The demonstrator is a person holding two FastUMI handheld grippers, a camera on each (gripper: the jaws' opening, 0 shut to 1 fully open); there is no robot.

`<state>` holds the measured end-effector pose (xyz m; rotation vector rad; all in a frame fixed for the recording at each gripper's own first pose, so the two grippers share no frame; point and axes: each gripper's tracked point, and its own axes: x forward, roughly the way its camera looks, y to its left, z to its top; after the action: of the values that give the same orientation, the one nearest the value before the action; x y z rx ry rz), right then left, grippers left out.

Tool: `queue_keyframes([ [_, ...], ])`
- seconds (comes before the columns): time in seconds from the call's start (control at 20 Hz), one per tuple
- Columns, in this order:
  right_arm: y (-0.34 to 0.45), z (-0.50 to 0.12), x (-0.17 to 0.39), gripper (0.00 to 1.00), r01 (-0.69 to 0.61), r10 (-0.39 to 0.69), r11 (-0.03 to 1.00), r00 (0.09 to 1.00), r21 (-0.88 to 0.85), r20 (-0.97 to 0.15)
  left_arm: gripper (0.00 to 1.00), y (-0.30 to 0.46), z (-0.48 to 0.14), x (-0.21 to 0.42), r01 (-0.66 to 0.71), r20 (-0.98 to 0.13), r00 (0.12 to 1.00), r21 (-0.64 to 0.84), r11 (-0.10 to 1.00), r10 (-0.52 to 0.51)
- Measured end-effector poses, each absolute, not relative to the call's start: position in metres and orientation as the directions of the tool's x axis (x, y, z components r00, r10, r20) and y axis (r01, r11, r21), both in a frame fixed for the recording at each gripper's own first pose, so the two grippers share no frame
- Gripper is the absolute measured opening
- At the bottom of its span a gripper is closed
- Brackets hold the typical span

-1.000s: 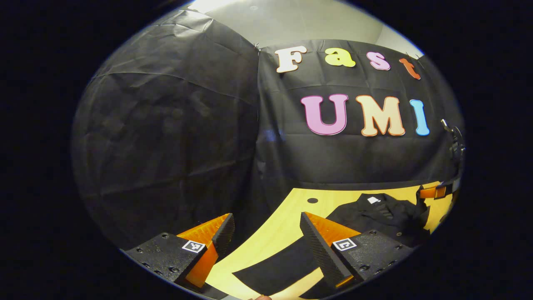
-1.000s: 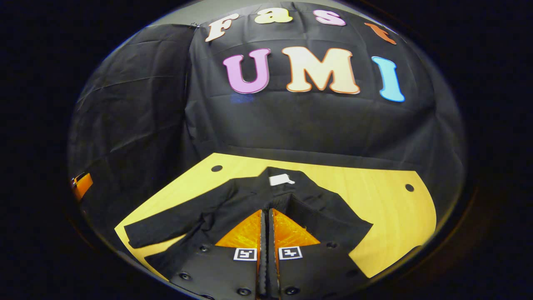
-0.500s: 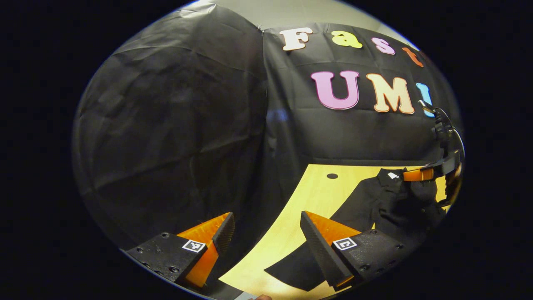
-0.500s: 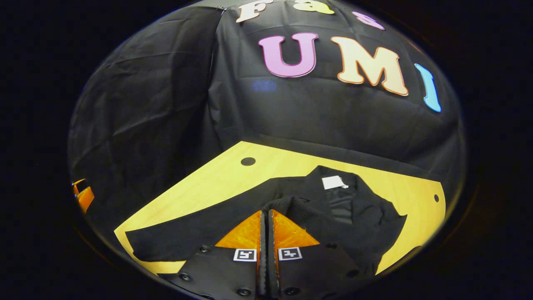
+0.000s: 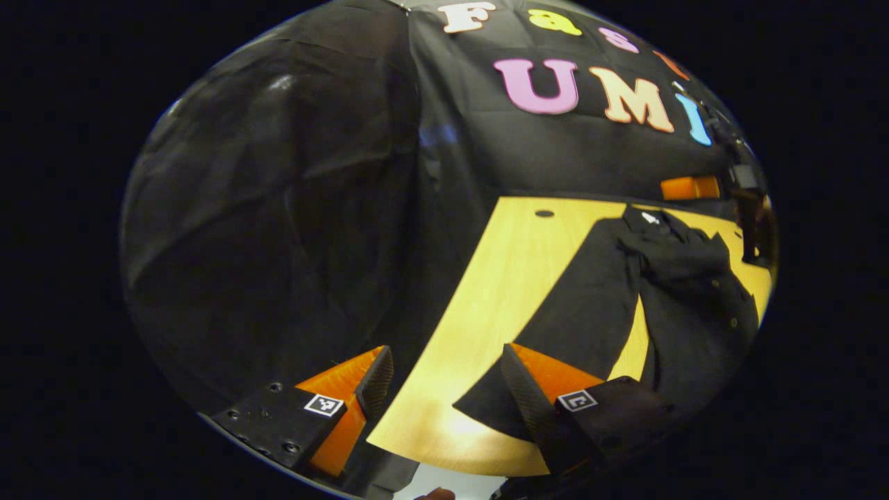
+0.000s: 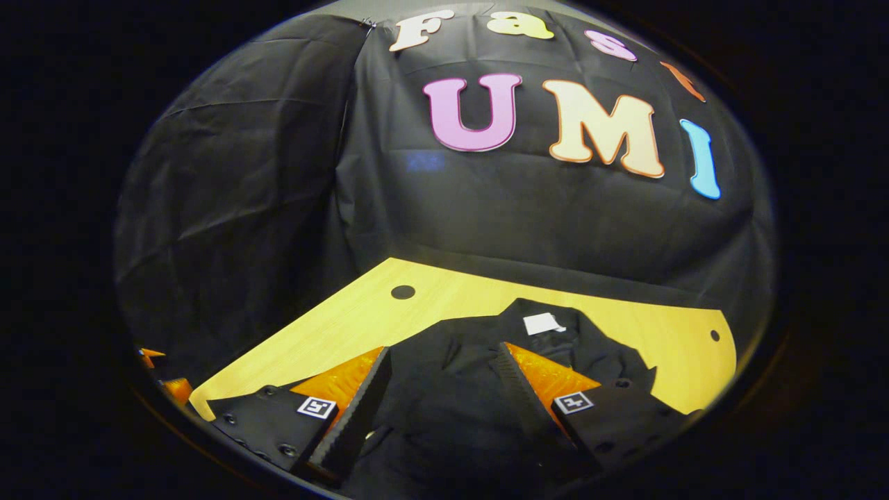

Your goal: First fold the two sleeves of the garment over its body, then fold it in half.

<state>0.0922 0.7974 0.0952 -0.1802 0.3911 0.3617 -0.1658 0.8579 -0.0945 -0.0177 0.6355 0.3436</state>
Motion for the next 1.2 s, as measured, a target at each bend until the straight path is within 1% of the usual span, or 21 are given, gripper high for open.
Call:
queue_keyframes([
  [0.25, 0.724, 0.096, 0.065, 0.98, -0.297, 0.232, 0.947, 0.895, -0.121, -0.38, 0.95, 0.834, -0.133, -0.165, -0.279, -0.674, 0.691, 0.086, 0.957, 0.262],
  [0.45, 0.67, 0.092, 0.05, 0.98, -0.216, 0.157, 0.971, 0.902, -0.105, -0.402, 0.95, 0.82, -0.162, -0.179, -0.306, -0.749, 0.62, 0.043, 0.951, 0.234],
  [0.55, 0.653, 0.096, 0.044, 0.98, -0.191, 0.14, 0.977, 0.908, -0.093, -0.395, 0.96, 0.816, -0.157, -0.176, -0.337, -0.728, 0.649, -0.014, 0.941, 0.222],
  [0.6, 0.646, 0.098, 0.043, 0.99, -0.184, 0.133, 0.978, 0.911, -0.097, -0.389, 0.89, 0.813, -0.163, -0.175, -0.35, -0.741, 0.642, -0.052, 0.935, 0.199],
  [0.65, 0.641, 0.101, 0.041, 0.98, -0.178, 0.125, 0.978, 0.915, -0.106, -0.383, 0.92, 0.815, -0.156, -0.171, -0.369, -0.732, 0.65, -0.068, 0.927, 0.205],
  [0.7, 0.636, 0.103, 0.039, 0.98, -0.177, 0.123, 0.978, 0.918, -0.111, -0.377, 0.91, 0.811, -0.16, -0.172, -0.368, -0.734, 0.647, -0.063, 0.928, 0.207],
  [0.8, 0.632, 0.103, 0.035, 0.98, -0.183, 0.131, 0.977, 0.918, -0.107, -0.375, 0.65, 0.806, -0.162, -0.167, -0.334, -0.724, 0.665, -0.071, 0.94, 0.181],
  [0.85, 0.63, 0.1, 0.033, 0.98, -0.191, 0.14, 0.976, 0.915, -0.1, -0.379, 0.56, 0.8, -0.161, -0.164, -0.304, -0.718, 0.677, -0.075, 0.95, 0.161],
  [1.0, 0.624, 0.091, 0.023, 0.98, -0.2, 0.157, 0.977, 0.909, -0.074, -0.387, 0.02, 0.799, -0.158, -0.167, -0.303, -0.739, 0.647, -0.025, 0.953, 0.187],
  [1.05, 0.62, 0.088, 0.02, 0.98, -0.196, 0.157, 0.979, 0.909, -0.061, -0.386, 0.0, 0.8, -0.158, -0.165, -0.308, -0.756, 0.623, -0.002, 0.952, 0.199],
  [1.1, 0.617, 0.084, 0.015, 0.98, -0.19, 0.158, 0.981, 0.908, -0.044, -0.389, 0.0, 0.8, -0.156, -0.167, -0.307, -0.768, 0.603, 0.026, 0.951, 0.215],
  [1.15, 0.616, 0.079, 0.012, 0.98, -0.183, 0.158, 0.983, 0.905, -0.028, -0.396, 0.0, 0.801, -0.148, -0.162, -0.301, -0.764, 0.603, 0.05, 0.952, 0.231],
  [1.2, 0.614, 0.075, 0.011, 0.98, -0.177, 0.156, 0.984, 0.901, -0.016, -0.405, 0.0, 0.801, -0.134, -0.151, -0.285, -0.74, 0.631, 0.059, 0.957, 0.233],
])
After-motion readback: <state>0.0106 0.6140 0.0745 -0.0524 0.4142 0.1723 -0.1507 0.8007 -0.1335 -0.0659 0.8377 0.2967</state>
